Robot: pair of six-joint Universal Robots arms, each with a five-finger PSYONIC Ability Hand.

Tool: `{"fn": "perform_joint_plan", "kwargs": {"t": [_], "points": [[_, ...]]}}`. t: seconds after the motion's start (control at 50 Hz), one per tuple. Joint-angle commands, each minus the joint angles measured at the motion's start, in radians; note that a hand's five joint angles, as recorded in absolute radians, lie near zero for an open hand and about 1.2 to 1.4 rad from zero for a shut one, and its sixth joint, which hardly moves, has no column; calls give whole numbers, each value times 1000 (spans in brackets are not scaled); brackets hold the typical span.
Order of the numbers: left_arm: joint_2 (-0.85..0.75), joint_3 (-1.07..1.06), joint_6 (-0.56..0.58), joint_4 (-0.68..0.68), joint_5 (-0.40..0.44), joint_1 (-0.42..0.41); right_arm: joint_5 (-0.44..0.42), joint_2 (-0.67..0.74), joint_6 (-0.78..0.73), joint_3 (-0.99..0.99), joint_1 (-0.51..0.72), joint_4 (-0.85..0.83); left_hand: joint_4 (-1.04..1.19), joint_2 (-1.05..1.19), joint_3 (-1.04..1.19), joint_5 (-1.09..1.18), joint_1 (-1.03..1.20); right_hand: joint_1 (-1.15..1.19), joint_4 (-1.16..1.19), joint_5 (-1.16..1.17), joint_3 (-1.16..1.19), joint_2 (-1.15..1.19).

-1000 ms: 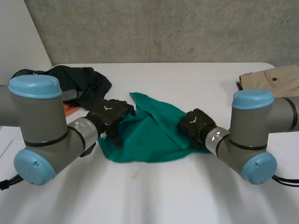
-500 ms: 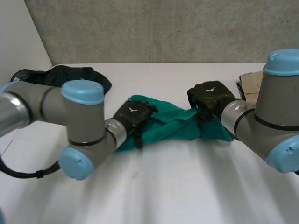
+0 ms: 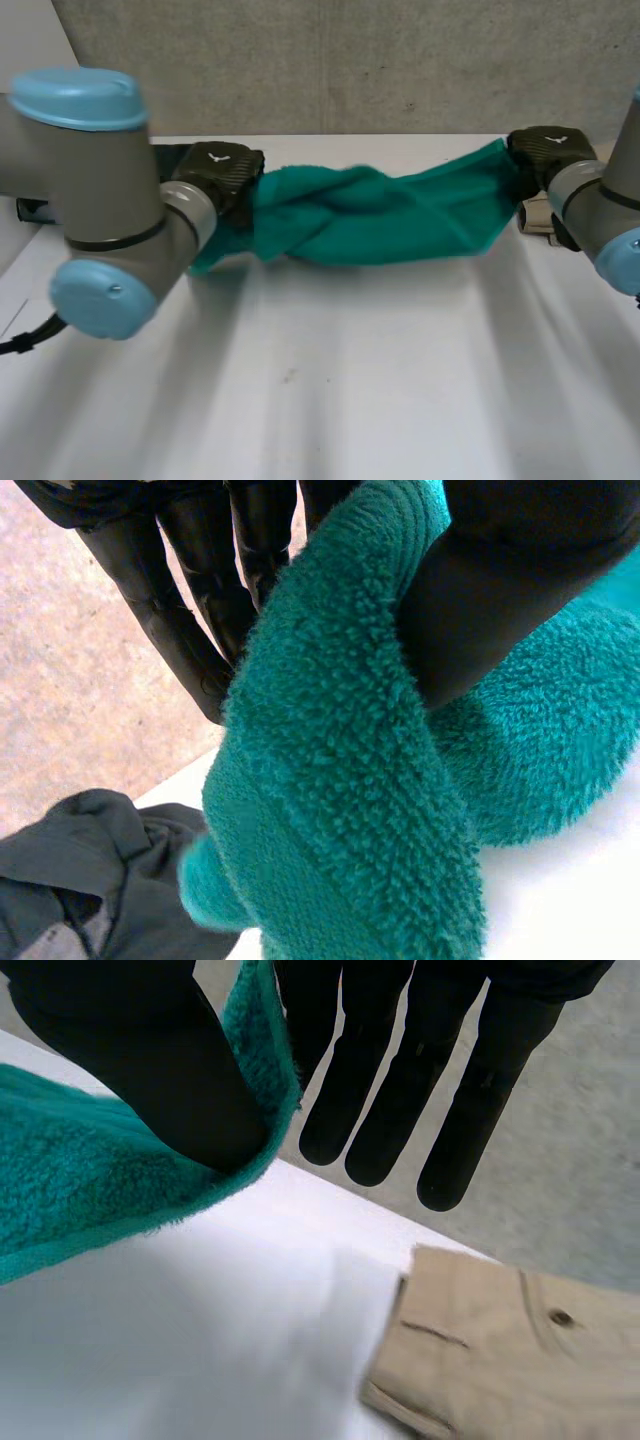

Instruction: Fold the laundry.

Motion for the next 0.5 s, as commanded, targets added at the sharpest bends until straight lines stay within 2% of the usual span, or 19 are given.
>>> {"fn": "perform_joint_plan", "kwargs": {"t": [0.02, 0.1, 0.22, 0.28, 0.36, 0.38, 0.46, 0.5], "points": [[70, -189, 32, 59, 100, 70, -26, 7, -53, 54, -36, 50, 202, 204, 215, 232, 274, 262, 200, 217, 207, 217], [41, -240, 72, 175, 98, 97, -72, 18, -174, 115, -25, 64, 202, 204, 215, 232, 274, 262, 200, 217, 207, 217], [-63, -168, 80, 310, 98, 100, -72, 81, -182, 59, 8, -21, 202, 204, 215, 232, 274, 262, 200, 217, 207, 217], [-114, -20, 85, 422, 91, 88, -22, 110, -136, -49, 21, -132, 202, 204, 215, 232, 274, 262, 200, 217, 207, 217], [-126, 154, 77, 588, 55, 79, 103, 108, -59, -178, 22, -297, 202, 204, 215, 232, 274, 262, 200, 217, 207, 217], [-116, 198, 74, 652, 33, 79, 159, 99, -24, -211, 16, -368, 202, 204, 215, 232, 274, 262, 200, 217, 207, 217], [-83, 232, 77, 798, -29, 83, 241, 61, 30, -222, 8, -512, 202, 204, 215, 232, 274, 262, 200, 217, 207, 217], [-70, 225, 77, 829, -32, 85, 238, 45, 33, -207, 10, -528, 202, 204, 215, 232, 274, 262, 200, 217, 207, 217]]}}
